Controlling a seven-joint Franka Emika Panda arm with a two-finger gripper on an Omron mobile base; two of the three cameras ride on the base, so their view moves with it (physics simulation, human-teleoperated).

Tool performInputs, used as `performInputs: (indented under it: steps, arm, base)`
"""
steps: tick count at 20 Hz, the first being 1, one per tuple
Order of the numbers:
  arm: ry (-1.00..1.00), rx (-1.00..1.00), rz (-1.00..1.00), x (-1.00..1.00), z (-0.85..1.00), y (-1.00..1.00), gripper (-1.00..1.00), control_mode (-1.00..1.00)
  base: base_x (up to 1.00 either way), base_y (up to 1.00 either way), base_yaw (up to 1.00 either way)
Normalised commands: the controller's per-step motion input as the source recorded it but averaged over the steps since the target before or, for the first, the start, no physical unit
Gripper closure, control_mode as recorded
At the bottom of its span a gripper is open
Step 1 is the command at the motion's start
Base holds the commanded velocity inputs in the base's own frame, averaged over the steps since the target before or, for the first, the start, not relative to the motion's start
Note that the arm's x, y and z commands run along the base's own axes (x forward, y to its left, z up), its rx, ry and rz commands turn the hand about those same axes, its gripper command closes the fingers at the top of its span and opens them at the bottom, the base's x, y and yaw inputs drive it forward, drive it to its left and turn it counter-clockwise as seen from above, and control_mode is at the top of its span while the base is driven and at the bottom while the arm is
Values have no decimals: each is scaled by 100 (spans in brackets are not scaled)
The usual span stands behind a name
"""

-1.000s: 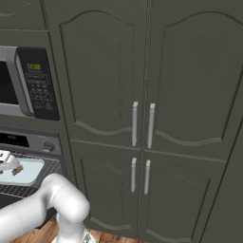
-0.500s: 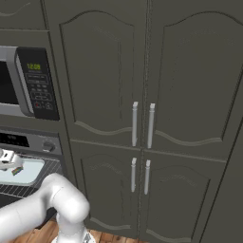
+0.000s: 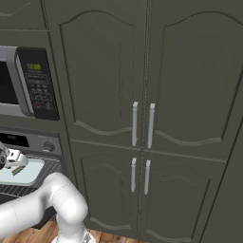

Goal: Take the baked cake out of the oven and place it on the plate for cooling. Then close the oven door.

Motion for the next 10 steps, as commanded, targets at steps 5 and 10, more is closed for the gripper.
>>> performInputs:
  steps: [5, 10]
  arm:
    - [0, 0, 2, 13, -18, 34, -100, -100]
    - [0, 0, 2, 18, -22, 33, -100, -100]
  base:
    - [0, 0, 0]
    - [0, 0, 0]
